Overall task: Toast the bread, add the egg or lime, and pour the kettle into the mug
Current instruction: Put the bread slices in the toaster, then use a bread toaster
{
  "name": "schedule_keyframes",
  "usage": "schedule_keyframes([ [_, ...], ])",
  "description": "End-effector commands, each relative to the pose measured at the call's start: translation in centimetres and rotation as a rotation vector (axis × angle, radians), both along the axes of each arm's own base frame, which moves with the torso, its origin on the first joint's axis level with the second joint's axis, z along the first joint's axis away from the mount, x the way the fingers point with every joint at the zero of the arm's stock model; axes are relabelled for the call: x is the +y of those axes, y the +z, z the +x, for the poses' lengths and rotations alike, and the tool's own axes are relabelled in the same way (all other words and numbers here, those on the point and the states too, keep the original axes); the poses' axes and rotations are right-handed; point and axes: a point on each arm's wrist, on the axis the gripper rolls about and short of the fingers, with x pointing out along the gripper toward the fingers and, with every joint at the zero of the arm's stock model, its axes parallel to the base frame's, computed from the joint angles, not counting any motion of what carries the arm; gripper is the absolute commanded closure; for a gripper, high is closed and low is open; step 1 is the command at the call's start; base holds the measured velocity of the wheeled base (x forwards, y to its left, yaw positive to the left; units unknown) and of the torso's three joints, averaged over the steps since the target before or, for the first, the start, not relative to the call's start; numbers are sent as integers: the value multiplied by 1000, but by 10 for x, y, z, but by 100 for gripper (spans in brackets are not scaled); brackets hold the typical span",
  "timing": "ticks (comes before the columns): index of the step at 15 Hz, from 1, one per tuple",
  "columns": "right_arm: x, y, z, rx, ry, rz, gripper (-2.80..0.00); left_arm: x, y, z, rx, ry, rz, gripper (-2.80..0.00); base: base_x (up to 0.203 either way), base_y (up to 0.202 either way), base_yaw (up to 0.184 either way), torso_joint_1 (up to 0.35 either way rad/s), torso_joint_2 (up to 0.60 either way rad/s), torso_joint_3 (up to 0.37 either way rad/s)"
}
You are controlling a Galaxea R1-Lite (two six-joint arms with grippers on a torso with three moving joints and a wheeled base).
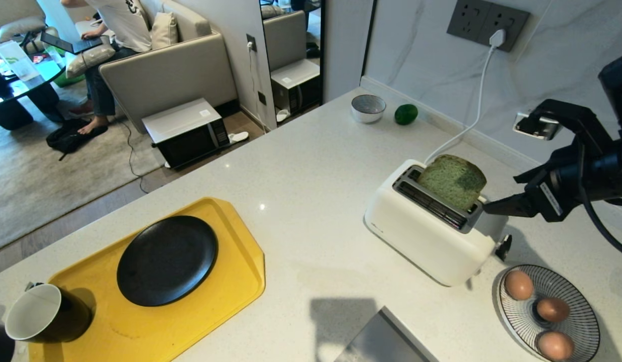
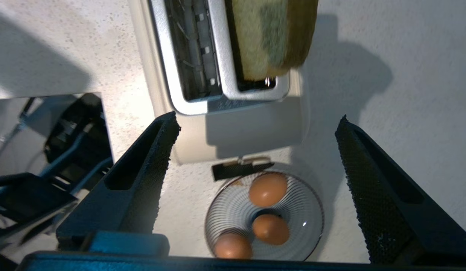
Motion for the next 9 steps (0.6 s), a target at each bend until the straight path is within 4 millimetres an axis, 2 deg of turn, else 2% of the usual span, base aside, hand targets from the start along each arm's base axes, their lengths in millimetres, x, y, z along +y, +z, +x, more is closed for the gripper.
schedule_keyframes([
  [1, -7, 7, -34, -26, -33, 38, 0, 0, 0, 0, 1, 2, 0, 0, 0, 0, 0, 0, 0, 0],
  [5, -21, -15, -68, 17, -63, 66, 0, 0, 0, 0, 1, 2, 0, 0, 0, 0, 0, 0, 0, 0],
  [9, -28, -40, -79, -45, -79, 104, 0, 0, 0, 0, 1, 1, 0, 0, 0, 0, 0, 0, 0, 0],
])
